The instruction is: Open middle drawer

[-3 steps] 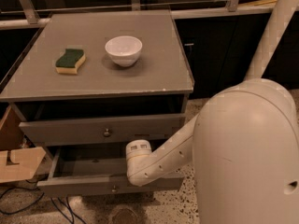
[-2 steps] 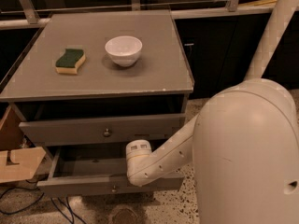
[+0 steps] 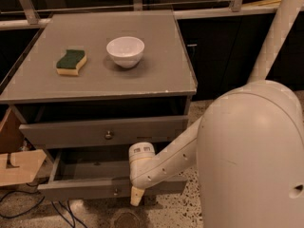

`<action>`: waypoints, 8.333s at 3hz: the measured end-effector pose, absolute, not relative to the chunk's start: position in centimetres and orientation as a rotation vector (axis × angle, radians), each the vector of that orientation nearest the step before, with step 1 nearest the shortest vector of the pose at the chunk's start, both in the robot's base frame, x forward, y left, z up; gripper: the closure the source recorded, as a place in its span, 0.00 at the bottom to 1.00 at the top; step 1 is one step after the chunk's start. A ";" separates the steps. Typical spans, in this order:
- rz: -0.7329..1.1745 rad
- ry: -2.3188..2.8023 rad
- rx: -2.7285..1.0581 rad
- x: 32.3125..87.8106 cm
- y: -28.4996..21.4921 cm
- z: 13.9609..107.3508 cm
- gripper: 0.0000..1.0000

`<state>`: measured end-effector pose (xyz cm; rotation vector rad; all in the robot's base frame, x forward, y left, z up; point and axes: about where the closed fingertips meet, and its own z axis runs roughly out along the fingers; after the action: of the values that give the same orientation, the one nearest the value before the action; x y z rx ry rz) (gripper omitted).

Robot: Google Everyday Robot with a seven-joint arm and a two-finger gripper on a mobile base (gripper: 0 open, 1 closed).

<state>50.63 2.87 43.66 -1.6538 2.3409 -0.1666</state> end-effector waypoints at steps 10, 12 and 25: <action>-0.155 2.535 -1.666 49.9 -1.0 38.5 1.00; -0.172 2.540 -1.642 49.3 -1.4 38.7 1.00; -0.213 2.650 -1.553 46.1 -2.4 39.5 0.27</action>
Offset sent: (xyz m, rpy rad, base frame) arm 0.0149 -0.0218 -0.0556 -0.0706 0.1506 -0.0253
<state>46.11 -2.37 39.49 -1.5535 2.6499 -0.2128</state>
